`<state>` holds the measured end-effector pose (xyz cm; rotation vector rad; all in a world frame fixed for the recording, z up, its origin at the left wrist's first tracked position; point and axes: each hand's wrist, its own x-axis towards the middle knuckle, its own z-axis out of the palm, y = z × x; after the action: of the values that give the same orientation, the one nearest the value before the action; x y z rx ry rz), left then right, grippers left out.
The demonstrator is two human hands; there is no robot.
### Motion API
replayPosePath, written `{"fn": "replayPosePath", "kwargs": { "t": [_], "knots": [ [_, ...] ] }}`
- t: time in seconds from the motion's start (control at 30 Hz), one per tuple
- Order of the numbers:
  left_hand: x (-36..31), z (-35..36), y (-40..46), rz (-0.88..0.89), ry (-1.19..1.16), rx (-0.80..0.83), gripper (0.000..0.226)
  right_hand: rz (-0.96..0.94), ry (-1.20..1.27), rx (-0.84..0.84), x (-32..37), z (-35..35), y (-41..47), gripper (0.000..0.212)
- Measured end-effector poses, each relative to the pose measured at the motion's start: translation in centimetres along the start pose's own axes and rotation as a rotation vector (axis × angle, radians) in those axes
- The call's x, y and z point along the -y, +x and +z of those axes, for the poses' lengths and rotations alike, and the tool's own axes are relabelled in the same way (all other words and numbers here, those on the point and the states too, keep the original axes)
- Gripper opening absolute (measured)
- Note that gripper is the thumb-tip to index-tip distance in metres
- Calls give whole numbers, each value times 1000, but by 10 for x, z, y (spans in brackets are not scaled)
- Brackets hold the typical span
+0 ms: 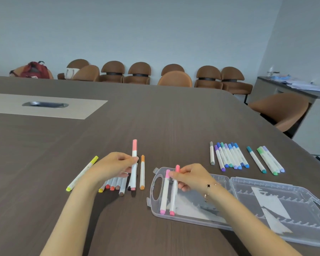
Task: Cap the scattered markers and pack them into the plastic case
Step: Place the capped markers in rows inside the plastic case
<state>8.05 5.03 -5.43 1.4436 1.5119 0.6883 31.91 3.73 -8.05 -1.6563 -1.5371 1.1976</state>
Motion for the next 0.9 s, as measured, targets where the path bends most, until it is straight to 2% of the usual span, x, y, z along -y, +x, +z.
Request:
{"fn": "replayPosePath", "kwargs": {
  "t": [0.1, 0.23, 0.3, 0.37, 0.47, 0.7, 0.77, 0.8, 0.87, 0.9],
  "knots": [
    [-3, 7, 1, 12, -23, -6, 27, -54, -98, -106, -1, 10, 0, 25],
    [-5, 9, 3, 28, -26, -24, 24, -91, -278, -106, -1, 18, -8, 57],
    [-5, 8, 3, 20, -31, -28, 23, -224, -476, -128, -5, 14, -16, 56],
    [-4, 7, 3, 13, -32, -35, 23, -352, -636, -74, -12, 8, -22, 67],
    [-3, 7, 2, -9, -44, -6, 24, -378, -736, 69, -22, 3, -27, 96],
    [-9, 23, -2, 7, -172, 109, 28, -395, -878, 110, -24, 1, -23, 105],
    [-13, 36, -4, 37, -120, 135, 26, -398, -855, 115, -22, -1, -22, 95],
    [-15, 44, -6, 54, -90, 150, 24, -398, -763, 83, -20, -2, -20, 78],
    [-18, 60, -8, 92, -51, 178, 24, -394, -397, -37, -14, -5, -18, 35],
    [-19, 68, -8, 108, -48, 183, 25, -361, -215, -60, -9, -5, -18, 23]
  ]
}}
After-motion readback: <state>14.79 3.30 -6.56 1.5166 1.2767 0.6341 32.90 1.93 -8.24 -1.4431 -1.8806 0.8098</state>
